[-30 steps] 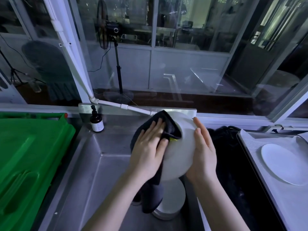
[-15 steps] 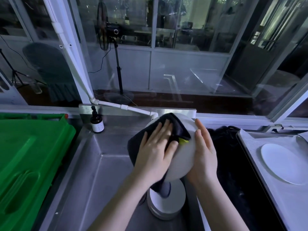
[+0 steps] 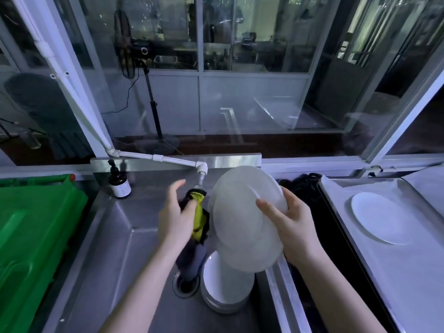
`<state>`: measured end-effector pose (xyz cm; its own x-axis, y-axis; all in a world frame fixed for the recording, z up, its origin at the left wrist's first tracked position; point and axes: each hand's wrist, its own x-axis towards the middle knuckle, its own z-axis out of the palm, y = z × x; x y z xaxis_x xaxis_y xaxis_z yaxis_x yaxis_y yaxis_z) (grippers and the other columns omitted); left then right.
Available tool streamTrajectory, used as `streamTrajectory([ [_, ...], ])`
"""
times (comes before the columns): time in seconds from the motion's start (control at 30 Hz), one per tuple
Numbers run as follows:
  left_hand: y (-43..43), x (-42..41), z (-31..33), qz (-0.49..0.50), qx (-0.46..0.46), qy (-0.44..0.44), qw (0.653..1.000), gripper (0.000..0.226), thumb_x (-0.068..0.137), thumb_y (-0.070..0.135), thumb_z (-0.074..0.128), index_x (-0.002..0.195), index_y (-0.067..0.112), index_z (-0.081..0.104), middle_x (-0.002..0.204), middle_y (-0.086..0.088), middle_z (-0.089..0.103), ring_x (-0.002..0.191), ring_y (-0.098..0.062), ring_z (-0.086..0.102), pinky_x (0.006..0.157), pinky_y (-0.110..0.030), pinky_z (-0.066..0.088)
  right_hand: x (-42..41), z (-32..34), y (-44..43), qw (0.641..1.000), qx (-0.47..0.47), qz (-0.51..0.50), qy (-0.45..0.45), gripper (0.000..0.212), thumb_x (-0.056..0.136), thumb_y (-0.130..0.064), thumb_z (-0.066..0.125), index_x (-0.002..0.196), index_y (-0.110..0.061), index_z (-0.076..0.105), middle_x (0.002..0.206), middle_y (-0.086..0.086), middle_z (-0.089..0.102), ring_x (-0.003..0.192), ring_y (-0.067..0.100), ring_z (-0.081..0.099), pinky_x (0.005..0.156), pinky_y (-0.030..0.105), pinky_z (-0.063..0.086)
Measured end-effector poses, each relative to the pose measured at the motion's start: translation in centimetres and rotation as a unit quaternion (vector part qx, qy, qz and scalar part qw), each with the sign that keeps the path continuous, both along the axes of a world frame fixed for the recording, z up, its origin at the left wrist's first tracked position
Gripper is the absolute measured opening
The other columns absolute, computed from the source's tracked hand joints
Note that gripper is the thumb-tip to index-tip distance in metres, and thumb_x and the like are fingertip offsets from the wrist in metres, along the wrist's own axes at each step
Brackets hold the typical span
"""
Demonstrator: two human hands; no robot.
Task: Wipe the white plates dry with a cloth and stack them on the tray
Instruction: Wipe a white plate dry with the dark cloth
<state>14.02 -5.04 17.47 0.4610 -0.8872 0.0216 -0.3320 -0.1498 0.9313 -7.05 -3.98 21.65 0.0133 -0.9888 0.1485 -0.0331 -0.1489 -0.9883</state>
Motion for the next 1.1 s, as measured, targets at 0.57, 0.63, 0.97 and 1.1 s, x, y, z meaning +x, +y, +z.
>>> streamTrajectory([
  [0.57,1.1,-8.2,1.7,-0.173,0.198,0.305,0.915,0.050,0.065,0.040,0.084,0.103,0.009,0.076,0.096,-0.016,0.075,0.089,-0.033,0.073,0.087,-0.043,0.056,-9.5,-1.4,2.2,0.734,-0.394,0.130,0.538,0.043,0.102,-0.012,0.037,0.136,-0.020,0.062,0.141,0.003,0.060,0.127,0.025,0.060,0.096,0.040,0.056],
  [0.63,1.0,-9.2,1.6,-0.145,0.184,0.274,0.933,0.032,0.069,0.021,0.081,0.096,0.004,0.074,0.087,-0.017,0.075,0.079,-0.033,0.073,0.079,-0.042,0.058,-10.3,-1.9,2.6,0.727,-0.397,0.124,0.547,0.043,0.102,-0.013,0.036,0.134,-0.021,0.064,0.140,0.003,0.061,0.126,0.024,0.061,0.098,0.041,0.055],
  [0.97,-0.5,-11.6,-1.7,-0.101,0.139,0.291,0.941,0.011,0.071,0.017,0.078,0.076,0.010,0.072,0.061,-0.009,0.066,0.049,-0.026,0.052,0.051,-0.030,0.042,-14.6,-2.7,4.9,0.907,-0.076,-0.016,0.415,0.066,0.077,-0.066,0.068,0.137,-0.042,0.053,0.148,-0.024,0.045,0.136,-0.011,0.037,0.113,0.015,0.032],
  [1.1,-0.8,-13.6,-2.7,-0.123,0.141,0.312,0.931,0.005,0.074,0.016,0.076,0.070,0.018,0.074,0.064,-0.006,0.069,0.047,-0.025,0.057,0.045,-0.029,0.044,-16.3,-3.3,4.9,0.950,0.127,-0.224,0.177,0.028,0.093,-0.035,0.065,0.120,-0.026,0.066,0.106,-0.005,0.070,0.085,0.003,0.066,0.074,0.026,0.055],
])
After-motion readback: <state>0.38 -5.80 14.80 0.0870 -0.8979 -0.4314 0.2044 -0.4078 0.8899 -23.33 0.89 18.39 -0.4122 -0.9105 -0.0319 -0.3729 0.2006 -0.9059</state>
